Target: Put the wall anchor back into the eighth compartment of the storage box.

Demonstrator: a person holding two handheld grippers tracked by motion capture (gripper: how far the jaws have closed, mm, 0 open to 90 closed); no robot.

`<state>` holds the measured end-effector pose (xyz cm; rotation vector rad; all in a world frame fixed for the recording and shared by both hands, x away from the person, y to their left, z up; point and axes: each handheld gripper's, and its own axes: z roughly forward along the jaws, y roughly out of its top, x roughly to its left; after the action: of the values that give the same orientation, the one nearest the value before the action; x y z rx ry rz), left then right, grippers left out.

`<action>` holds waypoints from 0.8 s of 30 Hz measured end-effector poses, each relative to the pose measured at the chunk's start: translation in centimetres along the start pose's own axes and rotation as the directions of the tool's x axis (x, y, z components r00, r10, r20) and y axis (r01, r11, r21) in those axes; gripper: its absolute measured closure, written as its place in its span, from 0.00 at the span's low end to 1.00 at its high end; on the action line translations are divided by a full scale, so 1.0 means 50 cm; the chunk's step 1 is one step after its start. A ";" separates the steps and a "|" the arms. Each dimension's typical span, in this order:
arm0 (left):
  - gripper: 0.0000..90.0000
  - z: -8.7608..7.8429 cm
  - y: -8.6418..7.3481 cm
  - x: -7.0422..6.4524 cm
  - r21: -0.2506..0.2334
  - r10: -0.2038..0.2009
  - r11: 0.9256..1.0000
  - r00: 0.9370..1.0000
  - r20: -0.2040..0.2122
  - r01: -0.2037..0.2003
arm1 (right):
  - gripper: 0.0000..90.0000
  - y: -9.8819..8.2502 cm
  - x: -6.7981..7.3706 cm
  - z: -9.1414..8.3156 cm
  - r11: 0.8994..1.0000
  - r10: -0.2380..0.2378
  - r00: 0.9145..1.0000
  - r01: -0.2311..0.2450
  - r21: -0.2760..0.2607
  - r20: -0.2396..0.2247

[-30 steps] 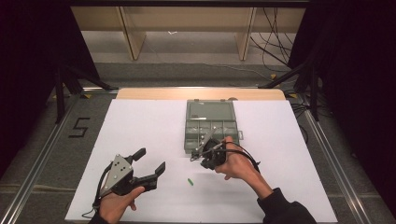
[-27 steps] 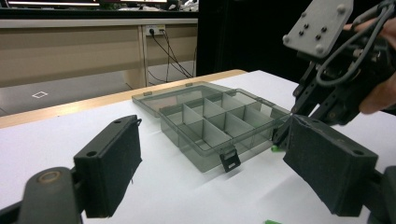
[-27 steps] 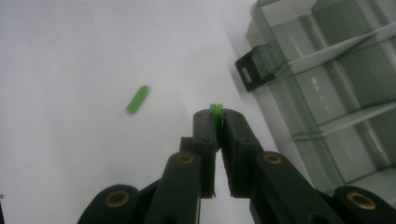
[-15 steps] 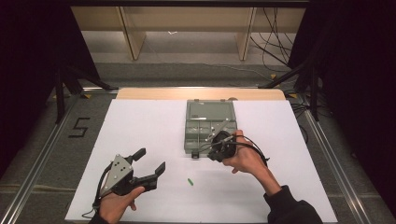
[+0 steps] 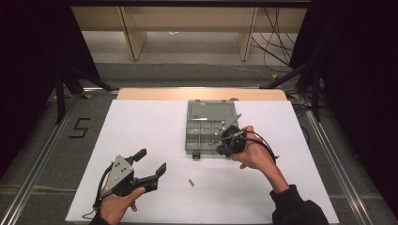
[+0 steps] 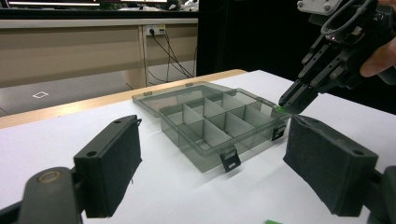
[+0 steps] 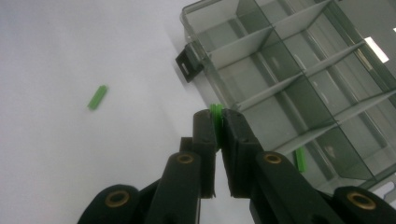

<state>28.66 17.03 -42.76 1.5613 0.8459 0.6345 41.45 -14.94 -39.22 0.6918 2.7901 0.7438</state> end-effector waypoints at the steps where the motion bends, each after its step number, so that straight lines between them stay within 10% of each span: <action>1: 0.20 0.000 0.000 0.000 0.000 0.000 1.000 1.000 0.000 0.000 | 0.94 -0.003 -0.005 -0.002 1.000 0.011 1.000 -0.011 0.003 0.005; 24: 0.20 0.000 0.001 0.000 -0.003 -0.001 1.000 1.000 0.002 0.001 | 0.94 -0.042 -0.072 -0.017 0.995 0.105 0.987 -0.104 -0.014 0.121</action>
<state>28.64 17.02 -42.72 1.5590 0.8441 0.6334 43.54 -18.63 -39.42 0.8572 2.6566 0.7049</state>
